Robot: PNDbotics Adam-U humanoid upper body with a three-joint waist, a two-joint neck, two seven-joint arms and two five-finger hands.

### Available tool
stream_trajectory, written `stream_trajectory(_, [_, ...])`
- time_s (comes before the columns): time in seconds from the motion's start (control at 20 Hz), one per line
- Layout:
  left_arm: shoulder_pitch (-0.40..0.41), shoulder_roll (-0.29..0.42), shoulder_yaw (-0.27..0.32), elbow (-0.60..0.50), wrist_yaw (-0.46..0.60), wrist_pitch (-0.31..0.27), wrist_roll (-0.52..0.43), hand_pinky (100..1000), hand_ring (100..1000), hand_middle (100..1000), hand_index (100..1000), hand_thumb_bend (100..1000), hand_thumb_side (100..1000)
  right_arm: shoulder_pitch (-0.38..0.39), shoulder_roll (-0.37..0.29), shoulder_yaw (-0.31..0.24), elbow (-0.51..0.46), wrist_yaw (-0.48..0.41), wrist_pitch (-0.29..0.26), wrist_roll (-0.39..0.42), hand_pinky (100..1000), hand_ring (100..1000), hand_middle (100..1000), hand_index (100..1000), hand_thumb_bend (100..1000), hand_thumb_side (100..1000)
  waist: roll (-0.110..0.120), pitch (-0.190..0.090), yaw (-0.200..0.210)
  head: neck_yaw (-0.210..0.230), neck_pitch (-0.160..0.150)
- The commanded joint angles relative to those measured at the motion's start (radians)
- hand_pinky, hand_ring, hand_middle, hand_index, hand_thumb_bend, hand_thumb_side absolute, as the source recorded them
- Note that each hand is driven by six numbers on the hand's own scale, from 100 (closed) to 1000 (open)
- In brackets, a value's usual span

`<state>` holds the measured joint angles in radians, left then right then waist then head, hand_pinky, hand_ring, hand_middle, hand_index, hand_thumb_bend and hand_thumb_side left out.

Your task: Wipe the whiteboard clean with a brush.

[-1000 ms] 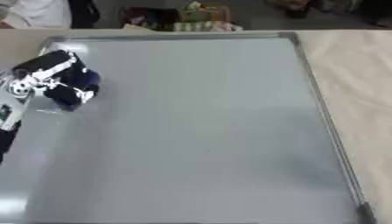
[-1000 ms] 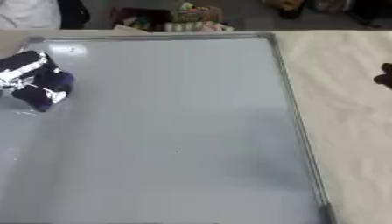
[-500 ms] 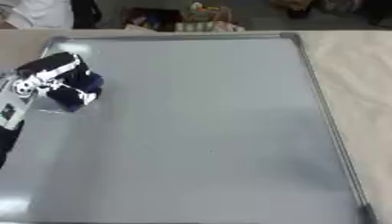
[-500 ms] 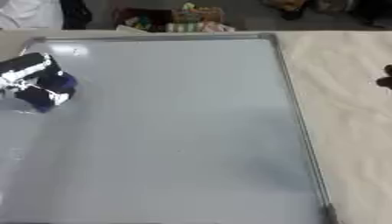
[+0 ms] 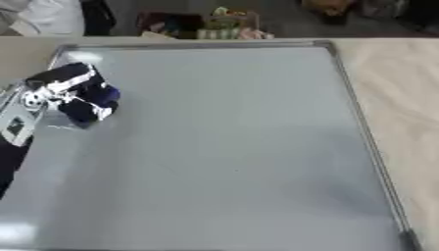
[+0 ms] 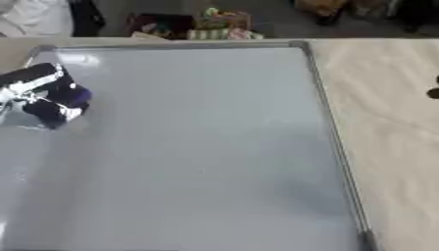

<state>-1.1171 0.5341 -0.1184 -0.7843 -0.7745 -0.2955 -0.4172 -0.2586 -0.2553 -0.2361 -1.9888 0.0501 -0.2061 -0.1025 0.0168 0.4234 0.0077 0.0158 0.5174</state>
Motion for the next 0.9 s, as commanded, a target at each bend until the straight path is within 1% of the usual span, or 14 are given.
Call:
stream_trajectory(0.05, [-0.006, -0.011, -0.008, 0.000, 0.008, 0.000, -0.013, 322, 390, 193, 497, 100, 199, -0.003, -0.009, -0.006, -0.011, -0.001, 0.003, -0.007, 878, 856, 576, 921, 150, 1000, 0.000, -0.025, -0.003, 0.002, -0.005])
stream_trajectory(0.55, [-0.020, -0.062, -0.036, -0.006, -0.002, 0.047, -0.017, 315, 384, 187, 496, 100, 207, -0.001, -0.006, -0.005, -0.011, -0.003, 0.006, -0.008, 882, 857, 576, 922, 141, 1000, 0.005, -0.032, -0.004, 0.004, -0.004])
stream_trajectory(0.9, [-0.025, -0.087, -0.052, -0.011, -0.018, 0.049, -0.018, 317, 384, 188, 497, 100, 208, -0.003, -0.005, -0.004, -0.011, -0.005, 0.010, -0.009, 883, 857, 576, 922, 133, 1000, 0.009, -0.036, -0.007, 0.006, -0.003])
